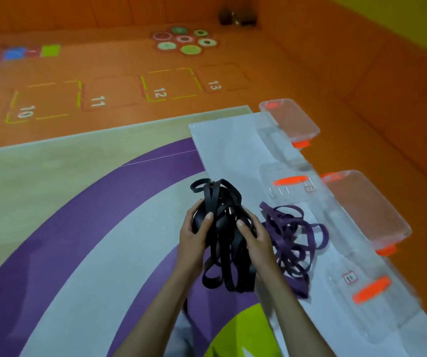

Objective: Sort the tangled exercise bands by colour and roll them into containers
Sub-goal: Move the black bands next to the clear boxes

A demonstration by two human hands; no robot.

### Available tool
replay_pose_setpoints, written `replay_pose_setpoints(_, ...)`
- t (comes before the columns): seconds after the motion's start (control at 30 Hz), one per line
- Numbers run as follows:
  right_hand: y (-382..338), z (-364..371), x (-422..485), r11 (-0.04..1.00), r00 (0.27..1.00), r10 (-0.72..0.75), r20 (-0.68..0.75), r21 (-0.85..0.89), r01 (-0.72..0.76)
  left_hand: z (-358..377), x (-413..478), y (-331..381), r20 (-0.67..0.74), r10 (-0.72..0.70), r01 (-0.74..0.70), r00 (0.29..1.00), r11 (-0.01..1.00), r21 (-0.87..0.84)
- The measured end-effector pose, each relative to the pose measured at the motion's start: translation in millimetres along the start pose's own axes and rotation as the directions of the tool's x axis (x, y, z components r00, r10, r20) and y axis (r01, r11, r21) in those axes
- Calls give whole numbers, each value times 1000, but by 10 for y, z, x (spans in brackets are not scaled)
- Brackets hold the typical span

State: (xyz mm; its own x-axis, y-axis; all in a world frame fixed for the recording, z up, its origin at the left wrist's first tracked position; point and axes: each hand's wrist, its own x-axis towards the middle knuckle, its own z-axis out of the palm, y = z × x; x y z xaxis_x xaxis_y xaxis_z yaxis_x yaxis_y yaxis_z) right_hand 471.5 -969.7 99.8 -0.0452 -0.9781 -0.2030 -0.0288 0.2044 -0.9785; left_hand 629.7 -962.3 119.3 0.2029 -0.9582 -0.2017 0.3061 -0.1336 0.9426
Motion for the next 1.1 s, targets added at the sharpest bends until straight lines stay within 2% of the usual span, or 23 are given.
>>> replay_pose_setpoints(0.2,-233,424,942,1000,990,23,-142,18,-21,-41,1273,280,145,-37,33,989,999,33)
replay_pose_setpoints(0.43,-333,605,2027,998,967,49,-250,61,-35,164,2547,388,242,-113,92,964,991,96)
replay_pose_setpoints(0.63,-293,584,3071,983,929,101,-355,177,-39,562,3695,366,340,-158,79,927,969,236)
replay_pose_setpoints(0.77,-238,542,3587,967,896,130,-424,252,-21,853,4311,407,422,-213,82,881,948,308)
replay_pose_setpoints(0.93,-136,481,4094,939,816,215,-537,344,-20,1164,4988,277,494,-308,104,813,911,399)
replay_pose_setpoints(1.03,-42,474,4327,915,768,300,-565,399,-64,1268,5389,70,535,-368,107,760,884,455)
replay_pose_setpoints(1.1,77,487,4457,901,741,368,-562,411,-136,1289,5664,-122,570,-392,37,723,845,533)
